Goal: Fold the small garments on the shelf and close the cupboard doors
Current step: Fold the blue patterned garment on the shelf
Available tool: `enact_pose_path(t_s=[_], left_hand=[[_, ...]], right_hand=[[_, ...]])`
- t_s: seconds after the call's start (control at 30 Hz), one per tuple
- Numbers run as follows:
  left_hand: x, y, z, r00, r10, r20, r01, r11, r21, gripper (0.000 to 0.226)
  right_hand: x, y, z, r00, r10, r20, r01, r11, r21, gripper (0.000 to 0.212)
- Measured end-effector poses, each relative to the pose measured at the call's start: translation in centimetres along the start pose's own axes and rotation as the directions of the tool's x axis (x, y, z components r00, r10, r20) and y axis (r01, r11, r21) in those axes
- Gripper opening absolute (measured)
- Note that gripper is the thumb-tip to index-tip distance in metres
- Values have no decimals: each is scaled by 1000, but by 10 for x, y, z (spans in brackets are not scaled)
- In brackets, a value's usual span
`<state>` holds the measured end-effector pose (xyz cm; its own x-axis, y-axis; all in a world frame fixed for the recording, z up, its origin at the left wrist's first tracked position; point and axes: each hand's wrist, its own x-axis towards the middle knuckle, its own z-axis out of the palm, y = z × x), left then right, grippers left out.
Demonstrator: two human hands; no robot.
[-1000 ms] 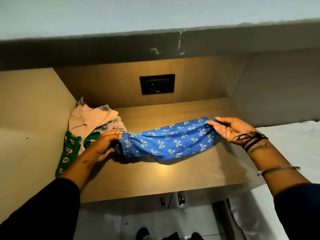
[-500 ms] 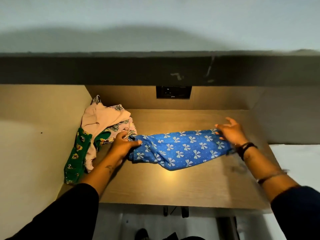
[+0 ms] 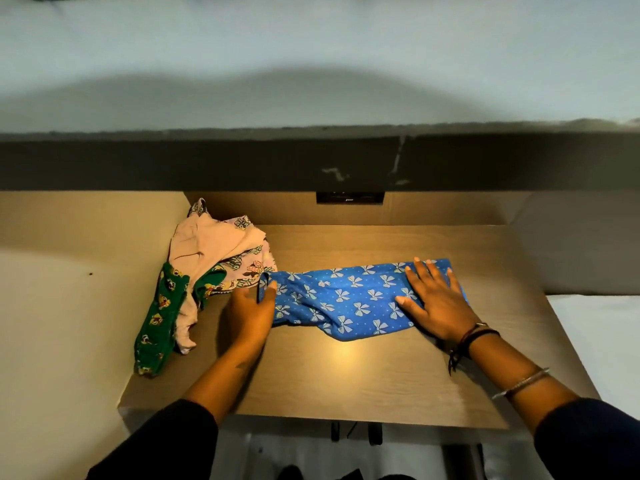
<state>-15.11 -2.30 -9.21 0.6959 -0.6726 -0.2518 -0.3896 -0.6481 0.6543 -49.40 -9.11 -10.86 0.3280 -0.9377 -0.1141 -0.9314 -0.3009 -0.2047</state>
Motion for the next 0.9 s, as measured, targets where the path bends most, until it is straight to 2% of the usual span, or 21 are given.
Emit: enact_pose_path(t_s=[0.03, 0.13, 0.23, 0.3, 0.4, 0.47, 0.5, 0.6, 0.67, 0.73, 0.77, 0.83, 0.9], left_hand=[[-6, -5, 0, 997, -42, 63, 44, 999, -22, 61], [-13, -13, 6, 961, -86, 262, 130, 979, -159, 37], [-6, -7, 8, 954, -98, 284, 153, 972, -179, 23], [5, 0, -1, 929, -149, 339, 230, 950, -213, 18], [21, -2, -27, 818, -236, 524, 375, 910, -176, 19], [23, -7, -36, 749, -262, 609, 400, 911, -100, 22], [20, -6, -39, 738, -257, 624, 386, 919, -78, 19], [13, 0, -35, 845, -200, 496, 229, 973, 2, 5], [9, 3, -29, 886, -167, 433, 188, 982, -5, 9], [3, 3, -23, 934, -140, 330, 165, 985, -51, 42], [-3, 4, -21, 969, -99, 224, 103, 995, -5, 56], [-16, 12, -12, 991, 126, 47, -132, 972, 192, 67], [-26, 21, 1, 950, 308, 56, -309, 893, 328, 74]], right_hand=[[-2, -3, 0, 1000, -18, -10, 18, 1000, 14, 90], [-7, -9, 10, 1000, -23, 20, 23, 1000, 21, 88], [-4, -5, 19, 999, 6, 41, -6, 1000, 5, 91], [-1, 0, 16, 999, 18, 35, -19, 1000, 20, 90], [-2, 16, 11, 999, 28, 42, -29, 999, 23, 93], [-4, 23, 8, 998, 16, 60, -16, 1000, 6, 95], [-5, 24, 7, 998, 8, 67, -9, 1000, 4, 96], [-7, 19, 3, 997, 21, 78, -23, 1000, 21, 96], [-9, 10, 1, 1000, 23, 20, -23, 999, 33, 94], [-12, -5, -3, 998, -23, -60, 25, 999, 36, 89], [-12, -15, -5, 995, -60, -77, 63, 997, 37, 84], [-9, -40, -7, 986, -148, -73, 151, 988, 33, 77], [-5, -61, -1, 975, -222, -32, 223, 975, 28, 74]])
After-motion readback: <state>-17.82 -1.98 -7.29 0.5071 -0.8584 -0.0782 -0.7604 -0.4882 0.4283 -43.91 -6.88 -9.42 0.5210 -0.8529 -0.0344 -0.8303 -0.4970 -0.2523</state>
